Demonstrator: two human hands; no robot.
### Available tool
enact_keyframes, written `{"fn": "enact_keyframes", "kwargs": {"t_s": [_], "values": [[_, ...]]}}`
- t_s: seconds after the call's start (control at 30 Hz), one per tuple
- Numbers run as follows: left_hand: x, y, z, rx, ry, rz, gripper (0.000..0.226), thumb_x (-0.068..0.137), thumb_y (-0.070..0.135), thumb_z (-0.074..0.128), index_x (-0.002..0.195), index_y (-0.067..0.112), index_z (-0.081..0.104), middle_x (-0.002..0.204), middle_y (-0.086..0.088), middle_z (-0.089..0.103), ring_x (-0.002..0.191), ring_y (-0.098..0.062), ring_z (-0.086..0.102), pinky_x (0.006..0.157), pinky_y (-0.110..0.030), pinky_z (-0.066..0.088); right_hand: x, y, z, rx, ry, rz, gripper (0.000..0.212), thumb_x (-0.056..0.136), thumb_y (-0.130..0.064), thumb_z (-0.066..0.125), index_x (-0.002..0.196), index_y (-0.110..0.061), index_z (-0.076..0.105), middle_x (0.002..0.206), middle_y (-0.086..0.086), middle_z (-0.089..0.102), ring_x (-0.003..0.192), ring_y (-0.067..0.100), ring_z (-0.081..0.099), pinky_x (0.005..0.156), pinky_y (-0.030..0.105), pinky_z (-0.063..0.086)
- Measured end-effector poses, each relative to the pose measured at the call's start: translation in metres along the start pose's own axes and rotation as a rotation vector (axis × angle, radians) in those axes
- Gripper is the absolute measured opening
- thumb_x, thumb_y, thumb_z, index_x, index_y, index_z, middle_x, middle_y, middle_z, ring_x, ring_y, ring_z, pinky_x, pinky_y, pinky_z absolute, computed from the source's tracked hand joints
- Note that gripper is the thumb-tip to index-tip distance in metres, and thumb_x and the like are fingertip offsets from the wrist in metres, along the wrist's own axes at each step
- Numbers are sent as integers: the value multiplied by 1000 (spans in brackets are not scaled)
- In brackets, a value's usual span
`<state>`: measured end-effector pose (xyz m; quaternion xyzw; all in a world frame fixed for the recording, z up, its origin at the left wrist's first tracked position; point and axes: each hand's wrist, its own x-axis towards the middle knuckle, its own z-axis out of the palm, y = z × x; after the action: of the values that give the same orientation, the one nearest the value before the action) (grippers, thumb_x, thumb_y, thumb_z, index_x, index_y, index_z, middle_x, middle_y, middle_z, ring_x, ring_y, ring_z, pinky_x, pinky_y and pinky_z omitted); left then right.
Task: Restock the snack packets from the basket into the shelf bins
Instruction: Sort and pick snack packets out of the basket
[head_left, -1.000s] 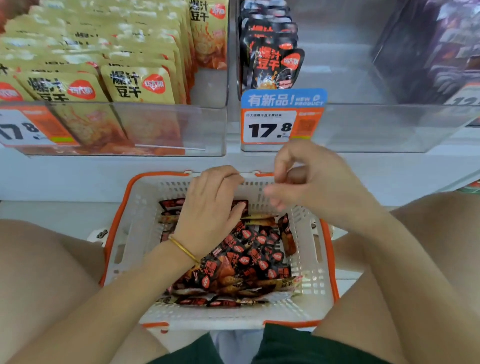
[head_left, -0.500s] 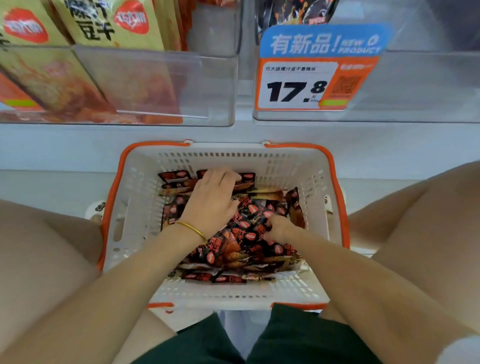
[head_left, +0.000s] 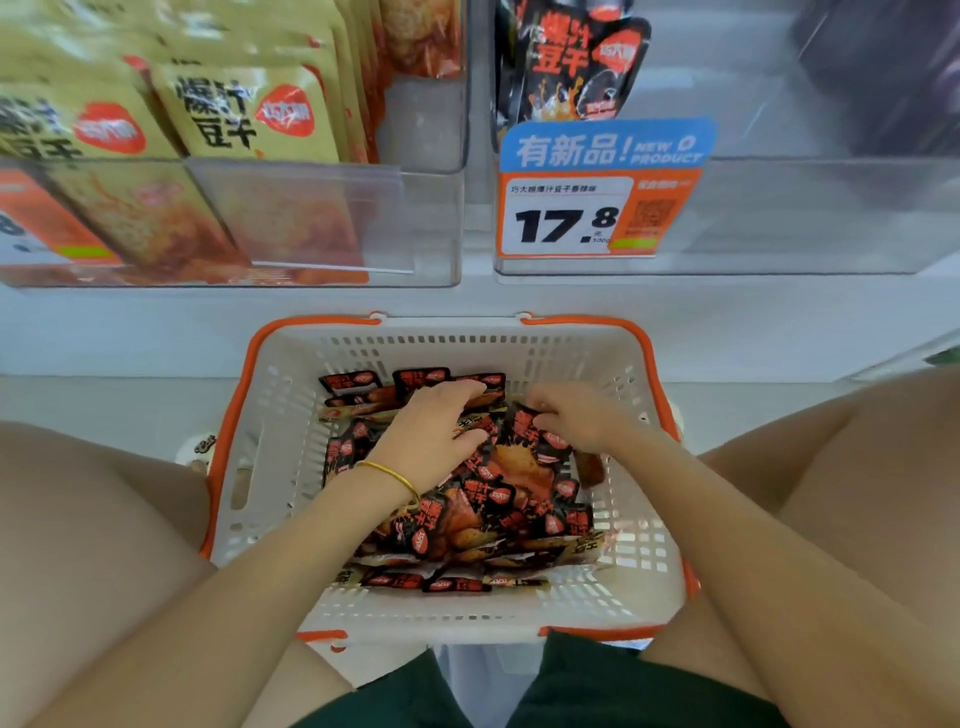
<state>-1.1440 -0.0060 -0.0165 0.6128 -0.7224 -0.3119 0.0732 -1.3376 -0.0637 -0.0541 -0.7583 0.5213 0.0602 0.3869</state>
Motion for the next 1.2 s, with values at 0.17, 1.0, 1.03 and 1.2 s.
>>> {"fn": "enact_keyframes", "kwargs": {"t_s": [0.17,1.0,1.03,1.2], "values": [[-4,22,-15,-223,-6,-58,51,89,27,63,136,18,45,120,2,56,104,-11,54,88,-19,40,-39,-27,-48,356,76,-120,5,91,-9,60,95,-8,60,99,6,61,94,18,58,79,14,42],[0,133,-163,192,712,255,84,74,44,75,140,6,38,148,-13,31,139,-28,25,114,-41,22,-104,-99,-247,916,700,-327,8,89,-17,63,93,-22,58,74,-6,64,55,8,58,50,21,49],[2,134,-162,230,692,235,90,73,44,75,143,7,32,152,-11,25,142,-27,19,115,-42,20,-97,-99,-250,883,689,-304,13,88,-13,64,95,-22,58,78,-3,64,57,10,60,54,25,54],[9,134,-156,352,625,158,105,72,48,74,150,10,14,159,-6,2,146,-22,1,115,-40,13,-65,-102,-238,786,431,-101,23,80,7,66,96,-9,61,65,-2,69,53,10,66,49,23,55]]}}
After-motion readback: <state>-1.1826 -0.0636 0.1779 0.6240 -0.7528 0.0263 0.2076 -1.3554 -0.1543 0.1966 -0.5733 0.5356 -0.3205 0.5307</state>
